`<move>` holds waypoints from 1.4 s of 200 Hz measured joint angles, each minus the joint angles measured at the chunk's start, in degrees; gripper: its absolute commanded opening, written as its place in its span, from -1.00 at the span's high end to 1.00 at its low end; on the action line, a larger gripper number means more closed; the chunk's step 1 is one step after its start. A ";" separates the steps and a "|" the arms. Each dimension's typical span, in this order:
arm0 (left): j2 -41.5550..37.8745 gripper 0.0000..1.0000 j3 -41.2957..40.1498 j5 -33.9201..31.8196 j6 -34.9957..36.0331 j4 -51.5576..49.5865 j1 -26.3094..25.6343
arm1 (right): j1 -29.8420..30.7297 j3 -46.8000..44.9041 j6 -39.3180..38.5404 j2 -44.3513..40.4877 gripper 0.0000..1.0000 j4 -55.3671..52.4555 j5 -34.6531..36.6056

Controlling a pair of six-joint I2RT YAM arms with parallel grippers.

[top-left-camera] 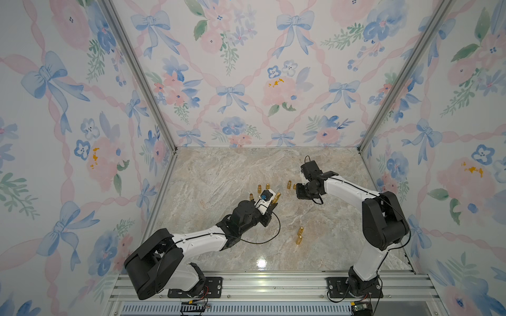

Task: Open the lipstick cap
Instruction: Place the cover at the center of the board.

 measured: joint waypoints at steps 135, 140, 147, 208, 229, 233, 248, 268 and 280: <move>1.42 1.00 0.57 0.02 -0.24 0.07 0.00 | 0.04 0.13 -0.17 5.40 0.59 3.10 7.10; 1.42 1.00 0.57 0.02 -0.26 0.04 0.00 | 0.04 0.26 -0.20 5.51 0.58 3.13 7.28; 1.42 1.00 0.57 0.02 -0.26 0.04 0.00 | 0.04 0.35 -0.20 5.64 0.56 3.32 7.63; 1.42 1.00 0.57 0.04 -0.48 0.07 0.00 | 0.90 0.96 -0.35 6.67 0.14 2.71 8.48; 1.42 1.00 0.57 0.22 -0.50 0.07 0.00 | 1.05 1.86 -0.15 6.36 0.00 2.05 8.46; 1.42 1.00 0.57 0.24 -0.50 0.07 0.00 | 1.07 1.88 -0.37 6.19 -0.03 1.92 8.44; 1.42 1.00 0.57 0.33 -0.61 0.07 0.00 | 1.07 1.86 -0.15 4.55 -0.10 0.83 8.44; 1.42 1.00 0.57 0.90 -0.61 0.07 0.00 | 1.05 1.60 -0.11 0.42 -0.15 -0.59 7.89; 1.42 1.00 0.57 1.42 -0.61 0.07 0.00 | 1.05 1.22 -0.11 -3.04 -0.16 -1.57 7.04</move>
